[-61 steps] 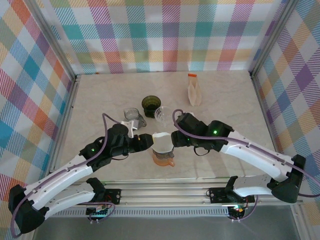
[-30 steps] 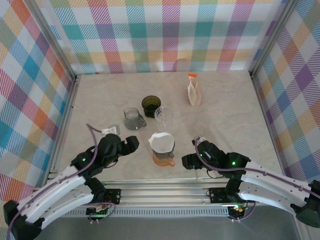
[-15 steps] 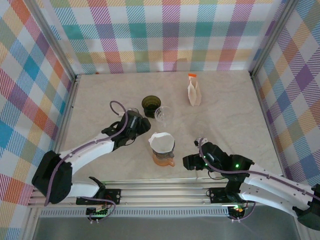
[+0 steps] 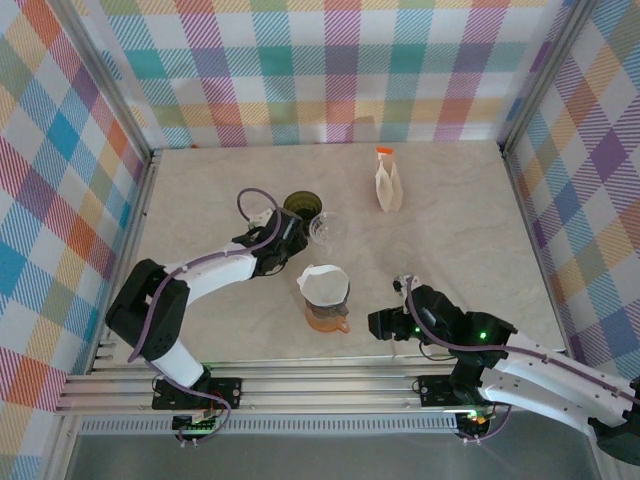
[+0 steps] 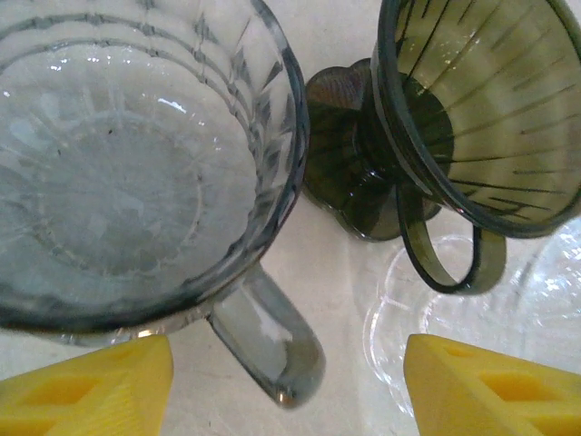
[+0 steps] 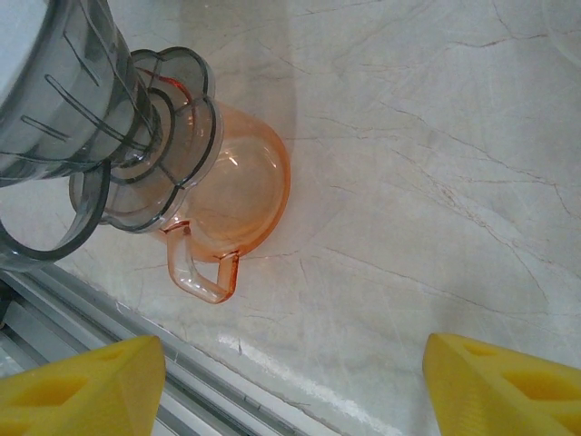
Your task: Place the coffee filter in the dripper
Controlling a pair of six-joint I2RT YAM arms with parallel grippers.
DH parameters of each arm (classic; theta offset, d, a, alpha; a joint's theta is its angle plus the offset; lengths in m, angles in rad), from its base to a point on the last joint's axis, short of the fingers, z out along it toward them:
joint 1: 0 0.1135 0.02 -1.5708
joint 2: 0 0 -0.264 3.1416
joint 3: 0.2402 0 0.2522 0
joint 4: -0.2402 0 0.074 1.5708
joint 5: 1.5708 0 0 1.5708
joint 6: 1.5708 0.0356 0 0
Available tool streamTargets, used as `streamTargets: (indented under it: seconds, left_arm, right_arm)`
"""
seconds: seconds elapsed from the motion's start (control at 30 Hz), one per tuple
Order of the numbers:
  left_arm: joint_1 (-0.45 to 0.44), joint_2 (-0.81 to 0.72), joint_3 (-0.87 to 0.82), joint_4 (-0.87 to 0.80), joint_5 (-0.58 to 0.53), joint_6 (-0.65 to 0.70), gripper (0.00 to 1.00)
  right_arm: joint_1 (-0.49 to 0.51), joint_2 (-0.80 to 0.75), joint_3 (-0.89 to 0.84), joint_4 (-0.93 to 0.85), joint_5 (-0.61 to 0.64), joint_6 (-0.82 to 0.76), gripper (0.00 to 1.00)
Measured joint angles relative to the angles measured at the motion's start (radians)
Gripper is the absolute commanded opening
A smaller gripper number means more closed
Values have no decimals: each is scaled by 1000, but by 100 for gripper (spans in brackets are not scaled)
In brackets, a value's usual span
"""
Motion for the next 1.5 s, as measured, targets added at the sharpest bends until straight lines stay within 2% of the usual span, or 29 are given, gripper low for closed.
streamTargets:
  seconds: [0.1,0.57,0.8,1.13,1.33,1.5]
  left_arm:
    - [4,31,18,-2,-12,-10,55]
    - [46,19,-5,-21,-51,-36,25]
    - [64,-34,-43,-47,-50,-31,0]
    - [103,-169,-138,-113,-30,-12,0]
    - [107,-341,-219,-179,14,29,0]
    - [108,-480,-282,-220,58,51,0]
  right_arm:
    - [0,-3,0,-1,0,-2,75]
    - [0,-16,0,-8,0,-13,75]
    - [0,-16,-27,-3,-24,-40,72]
    - [39,5,-156,131,-129,-73,69]
    - [117,61,-217,282,-129,-106,67]
    - [159,168,-262,455,-92,-152,66]
